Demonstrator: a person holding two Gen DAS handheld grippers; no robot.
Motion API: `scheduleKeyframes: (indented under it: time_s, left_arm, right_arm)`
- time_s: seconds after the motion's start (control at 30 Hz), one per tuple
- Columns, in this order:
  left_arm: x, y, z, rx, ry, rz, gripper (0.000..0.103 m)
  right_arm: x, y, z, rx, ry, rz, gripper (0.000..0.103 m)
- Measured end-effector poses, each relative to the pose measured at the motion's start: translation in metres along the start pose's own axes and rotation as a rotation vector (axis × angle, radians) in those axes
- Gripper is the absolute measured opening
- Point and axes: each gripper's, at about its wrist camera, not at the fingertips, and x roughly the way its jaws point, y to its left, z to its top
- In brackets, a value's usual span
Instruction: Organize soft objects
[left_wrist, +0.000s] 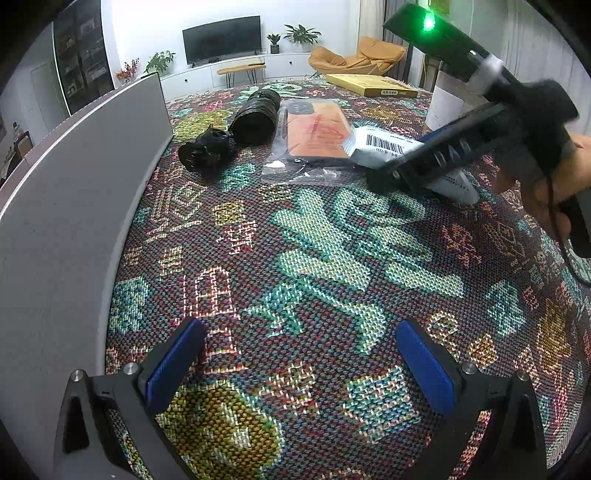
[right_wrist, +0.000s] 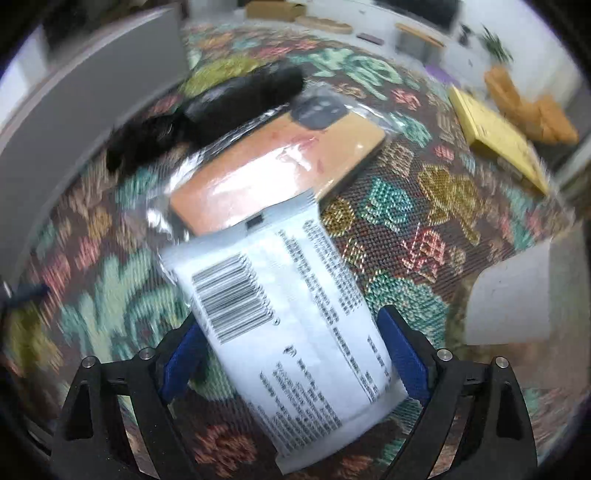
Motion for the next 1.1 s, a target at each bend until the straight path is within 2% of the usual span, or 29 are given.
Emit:
scheduleKeyframes:
  time_s: [0.03,0.1,0.17,0.27,0.37,0.47,0.53,0.6,0.7,0.8,0.93,1.1]
  left_arm:
    - [0.000,0.000,0.000,0.000,0.000,0.000,0.103]
    - [0.000,0.000,0.000,0.000,0.000,0.000,0.103]
    - [0.000,0.000,0.000,0.000,0.000,0.000,0.103]
    - [0.000,0.000,0.000,0.000,0.000,0.003,0.103]
    - [0.000,0.000,0.000,-0.001,-0.001,0.004,0.103]
    - [0.000,0.000,0.000,-0.001,-0.001,0.003,0.103]
    - [0.000,0.000,0.000,-0.001,-0.001,0.003,0.103]
    - [0.000,0.000,0.000,-0.001,-0.001,0.003,0.103]
    - [0.000,0.000,0.000,-0.001,-0.001,0.003,0.103]
    - [0.000,0.000,0.000,-0.001,-0.001,0.003,0.103]
    - [0.000,0.000,0.000,0.000,-0.001,0.003,0.103]
    - [0.000,0.000,0.000,0.000,-0.001,0.003,0.103]
  right_arm:
    - [0.001,-0.005,-0.003,0.044,-0.001,0.012,0.089]
    - [-0.003,-0.007,-0.013,0.093,-0.022,-0.011,0.080]
    - [-0.011,-0.005,-0.032,0.136,-0.041,-0.015,0.077]
    - [-0.028,0.007,-0.080,0.173,-0.073,-0.037,0.077]
    - [-0.051,0.009,-0.136,0.240,-0.106,-0.128,0.077]
    - [-0.066,-0.019,-0.178,0.385,-0.141,-0.191,0.077]
    - [-0.067,-0.054,-0.182,0.482,-0.159,-0.238,0.072]
    - [-0.066,-0.093,-0.173,0.535,-0.178,-0.303,0.074]
    - [-0.075,-0.133,-0.173,0.652,-0.216,-0.328,0.076]
    - [-0.087,-0.132,-0.190,0.719,-0.282,-0.279,0.081]
    - [-0.079,-0.104,-0.207,0.684,-0.282,-0.319,0.081]
    - [-0.069,-0.103,-0.204,0.655,-0.277,-0.366,0.084]
